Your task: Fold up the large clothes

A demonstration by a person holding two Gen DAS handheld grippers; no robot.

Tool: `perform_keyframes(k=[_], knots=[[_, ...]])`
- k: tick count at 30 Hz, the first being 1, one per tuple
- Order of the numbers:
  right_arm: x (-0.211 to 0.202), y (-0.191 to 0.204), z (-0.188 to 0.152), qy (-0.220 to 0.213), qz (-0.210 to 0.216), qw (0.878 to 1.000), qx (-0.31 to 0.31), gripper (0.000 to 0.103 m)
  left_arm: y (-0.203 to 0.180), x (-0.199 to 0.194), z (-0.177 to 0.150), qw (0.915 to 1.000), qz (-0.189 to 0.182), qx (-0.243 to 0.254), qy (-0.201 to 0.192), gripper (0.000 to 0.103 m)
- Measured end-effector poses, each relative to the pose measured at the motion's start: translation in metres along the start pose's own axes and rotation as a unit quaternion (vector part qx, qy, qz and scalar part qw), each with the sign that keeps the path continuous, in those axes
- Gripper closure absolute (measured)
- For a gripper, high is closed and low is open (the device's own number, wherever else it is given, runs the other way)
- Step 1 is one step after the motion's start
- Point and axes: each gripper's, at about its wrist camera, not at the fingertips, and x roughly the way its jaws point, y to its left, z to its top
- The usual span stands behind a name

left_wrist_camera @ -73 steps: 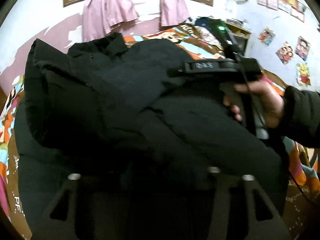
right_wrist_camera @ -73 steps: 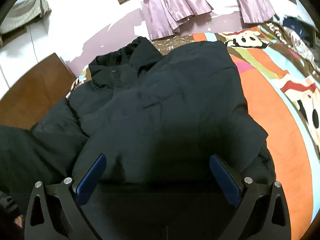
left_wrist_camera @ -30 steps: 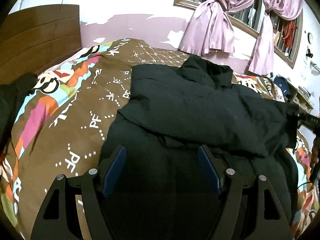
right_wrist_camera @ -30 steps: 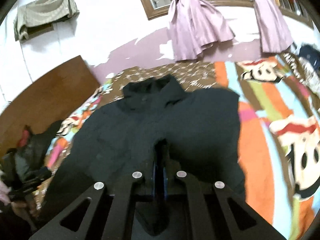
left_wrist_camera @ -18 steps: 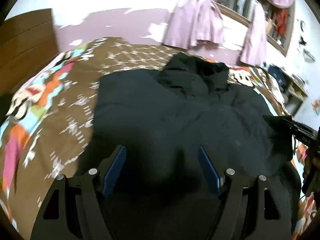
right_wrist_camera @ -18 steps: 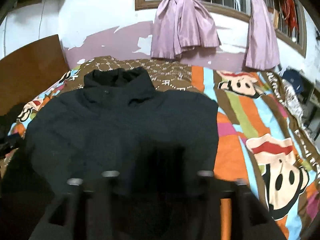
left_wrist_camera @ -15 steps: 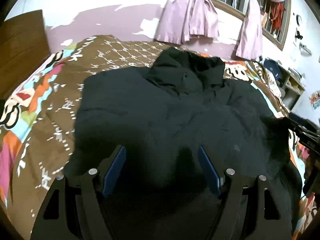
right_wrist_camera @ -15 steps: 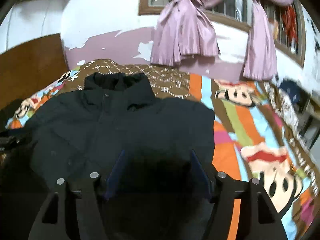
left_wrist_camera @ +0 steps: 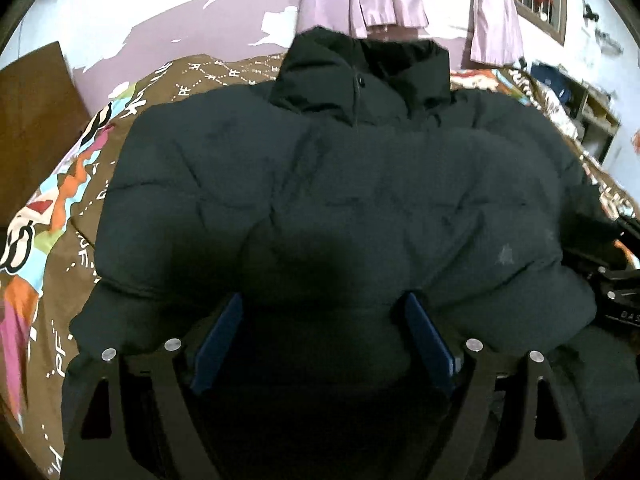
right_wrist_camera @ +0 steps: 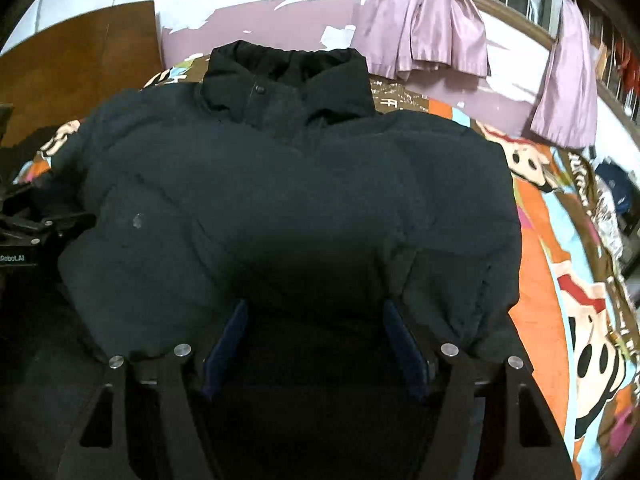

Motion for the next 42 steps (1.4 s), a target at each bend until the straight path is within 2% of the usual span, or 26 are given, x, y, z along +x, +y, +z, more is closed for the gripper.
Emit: perform_keyframes(k=[4,11,21,28,30,33,34,38,42], knots=[[0.011,-0.005,-0.001,0.013,0.011,1.0,0.008,0.035,0.003,0.012,-0.003,1.0,-0.003,-0.003,0.006,0.024],[0.025,-0.002,-0.003,0.039,0.015,0.999,0.01,0.035,-0.003,0.02,-0.006,0.9998,0.015,0.009,0.001,0.023],[0.017,-0.004,-0.007,0.012,0.02,1.0,0.012,0.032,0.0,0.015,-0.008,0.9999,0.004,0.001,-0.013,0.022],[0.006,-0.014,-0.004,-0.007,0.073,0.997,0.028,0.014,0.0,0.012,-0.007,0.9999,-0.003,-0.001,-0.016,0.021],[-0.001,-0.018,-0.002,-0.016,0.085,0.996,0.038,0.014,0.006,0.007,-0.004,0.9996,-0.018,-0.011,-0.016,0.02],[-0.016,-0.032,0.015,-0.042,0.11,0.991,0.06,0.014,0.018,-0.005,0.01,0.9973,-0.06,-0.035,-0.023,0.02],[-0.019,-0.037,0.026,-0.051,0.106,0.991,0.063,0.014,0.023,-0.01,0.019,0.9963,-0.069,-0.041,-0.033,0.02],[-0.021,-0.062,0.075,-0.056,0.09,0.991,0.084,0.014,0.044,-0.025,0.077,0.9914,-0.07,-0.077,-0.08,0.02],[-0.006,-0.089,0.128,-0.025,0.075,0.989,0.122,0.014,0.048,-0.011,0.144,0.9911,-0.063,-0.079,-0.087,0.02]])
